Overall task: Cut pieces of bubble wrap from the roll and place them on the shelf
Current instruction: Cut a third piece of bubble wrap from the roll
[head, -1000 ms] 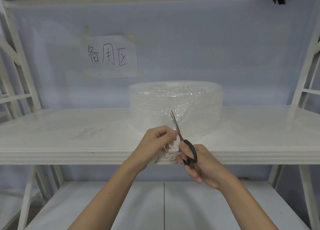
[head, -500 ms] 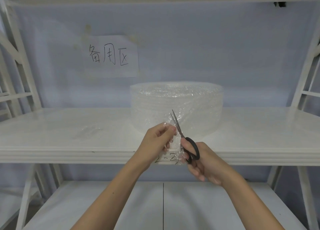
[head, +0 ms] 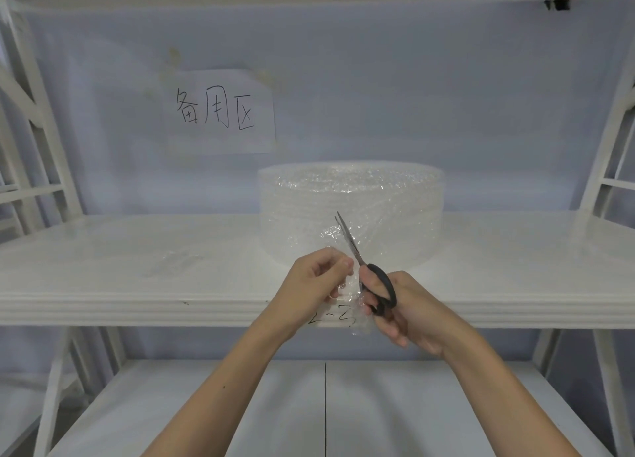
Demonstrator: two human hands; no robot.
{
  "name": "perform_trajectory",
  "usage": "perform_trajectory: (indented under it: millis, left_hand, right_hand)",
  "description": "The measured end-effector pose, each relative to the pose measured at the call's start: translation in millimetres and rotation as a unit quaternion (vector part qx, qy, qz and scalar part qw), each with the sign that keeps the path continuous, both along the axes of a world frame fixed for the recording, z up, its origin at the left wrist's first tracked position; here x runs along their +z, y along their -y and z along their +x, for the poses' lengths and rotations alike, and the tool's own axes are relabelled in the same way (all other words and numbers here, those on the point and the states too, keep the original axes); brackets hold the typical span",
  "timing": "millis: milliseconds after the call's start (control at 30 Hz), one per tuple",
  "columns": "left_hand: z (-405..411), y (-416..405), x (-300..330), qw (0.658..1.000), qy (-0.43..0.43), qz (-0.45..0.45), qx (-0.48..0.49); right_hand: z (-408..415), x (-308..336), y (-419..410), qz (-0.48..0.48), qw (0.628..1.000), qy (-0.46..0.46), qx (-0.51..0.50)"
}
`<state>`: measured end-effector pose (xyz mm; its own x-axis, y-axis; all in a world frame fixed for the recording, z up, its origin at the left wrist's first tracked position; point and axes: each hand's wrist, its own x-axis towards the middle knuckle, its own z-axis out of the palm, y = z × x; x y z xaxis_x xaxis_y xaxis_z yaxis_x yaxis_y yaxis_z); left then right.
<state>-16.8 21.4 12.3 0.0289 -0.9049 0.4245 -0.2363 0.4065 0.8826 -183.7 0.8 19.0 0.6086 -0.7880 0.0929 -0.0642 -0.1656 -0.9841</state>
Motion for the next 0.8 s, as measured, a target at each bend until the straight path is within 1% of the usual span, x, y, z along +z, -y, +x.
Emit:
perform_trajectory:
  millis: [400,533,800]
  left_hand:
    - [3.1,1.2,-2.5,1.000,0.022,-0.002,-0.004]
    - [2.8,0.7,-3.5,0.999,0.031,-0.004,-0.018]
    - [5.4,1.5,-3.7,1.000,0.013,0.000,-0.027]
  right_hand:
    - [-2.1,7.1,2.2,-0.012,1.000,0.002,0.008]
    - [-1.5,8.3,1.6,-0.003,0.999,0.006,0.032]
    - [-0.7,14.3,4.3,-0.014,1.000,-0.009,0.018]
